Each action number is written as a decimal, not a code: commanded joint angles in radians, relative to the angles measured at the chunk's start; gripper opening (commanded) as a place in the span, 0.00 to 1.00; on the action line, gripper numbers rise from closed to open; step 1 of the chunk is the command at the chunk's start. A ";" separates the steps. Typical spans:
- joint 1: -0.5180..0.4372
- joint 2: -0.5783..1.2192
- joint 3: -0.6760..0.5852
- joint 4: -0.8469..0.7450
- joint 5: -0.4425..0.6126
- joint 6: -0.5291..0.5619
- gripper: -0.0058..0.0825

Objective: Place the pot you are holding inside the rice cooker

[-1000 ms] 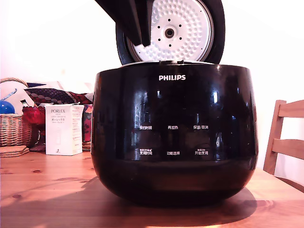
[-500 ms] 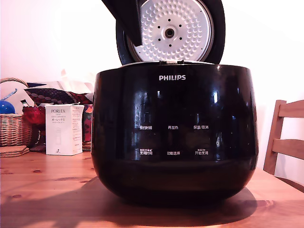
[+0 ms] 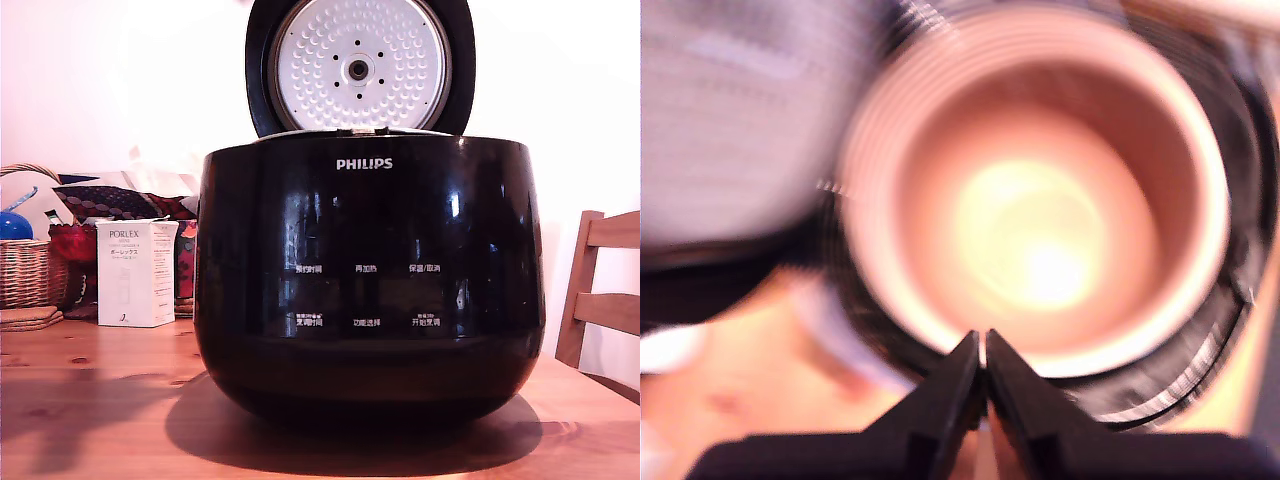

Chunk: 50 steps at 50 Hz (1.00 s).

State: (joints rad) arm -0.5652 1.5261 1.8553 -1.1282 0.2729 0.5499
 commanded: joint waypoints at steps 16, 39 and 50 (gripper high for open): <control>0.209 -0.100 -0.101 0.140 0.145 -0.035 0.04; 0.332 -0.325 -0.523 0.573 0.130 -0.175 0.04; 0.338 -0.401 -0.669 0.745 0.015 -0.285 0.04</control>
State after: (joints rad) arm -0.2314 1.1297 1.2247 -0.4305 0.3134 0.3195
